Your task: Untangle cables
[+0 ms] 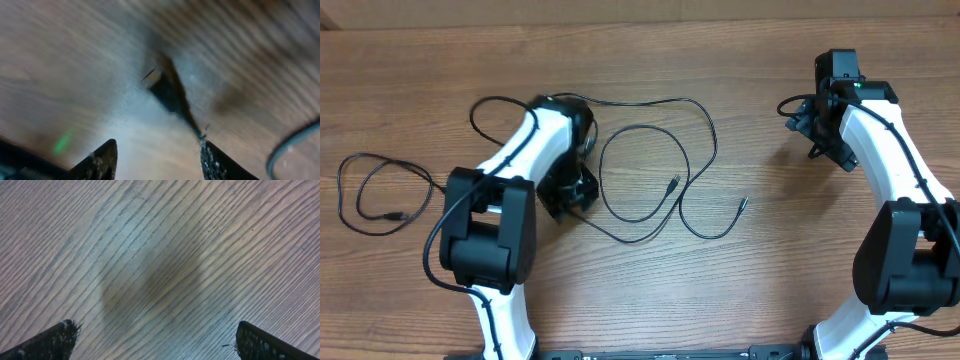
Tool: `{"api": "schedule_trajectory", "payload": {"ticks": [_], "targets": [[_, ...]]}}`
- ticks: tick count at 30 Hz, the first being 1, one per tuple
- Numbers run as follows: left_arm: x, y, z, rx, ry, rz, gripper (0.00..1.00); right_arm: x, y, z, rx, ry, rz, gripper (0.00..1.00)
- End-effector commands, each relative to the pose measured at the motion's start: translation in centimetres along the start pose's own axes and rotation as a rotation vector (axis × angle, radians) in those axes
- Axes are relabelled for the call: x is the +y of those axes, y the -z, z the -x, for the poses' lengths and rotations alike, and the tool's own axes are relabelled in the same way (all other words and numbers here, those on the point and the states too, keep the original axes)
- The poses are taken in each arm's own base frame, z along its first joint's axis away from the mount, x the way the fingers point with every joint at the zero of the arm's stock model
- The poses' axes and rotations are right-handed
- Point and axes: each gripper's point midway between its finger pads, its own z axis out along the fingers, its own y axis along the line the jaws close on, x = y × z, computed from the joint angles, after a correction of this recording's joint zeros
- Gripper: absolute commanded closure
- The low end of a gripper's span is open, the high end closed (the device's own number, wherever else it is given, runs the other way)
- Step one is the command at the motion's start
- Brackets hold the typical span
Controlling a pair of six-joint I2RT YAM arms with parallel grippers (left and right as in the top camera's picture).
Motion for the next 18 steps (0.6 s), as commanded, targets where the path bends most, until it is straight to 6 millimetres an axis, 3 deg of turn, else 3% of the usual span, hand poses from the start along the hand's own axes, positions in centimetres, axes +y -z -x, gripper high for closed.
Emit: {"api": "schedule_trajectory", "payload": {"ticks": [1, 7, 10, 18], "targets": [[-0.1, -1.1, 0.3, -0.02, 0.114, -0.028, 0.49, -0.1, 0.3, 0.2, -0.013, -0.009, -0.002, 0.0], [-1.7, -1.7, 1.7, -0.078, 0.112, -0.098, 0.61, -0.1, 0.3, 0.2, -0.013, -0.009, -0.002, 0.0], [-2.4, -1.6, 2.2, -0.098, 0.109, -0.125, 0.75, -0.1, 0.3, 0.2, -0.013, -0.009, -0.002, 0.0], [-4.2, -0.5, 3.9, -0.164, 0.035, -0.2, 0.87, -0.1, 0.3, 0.2, -0.013, -0.009, -0.002, 0.0]]}}
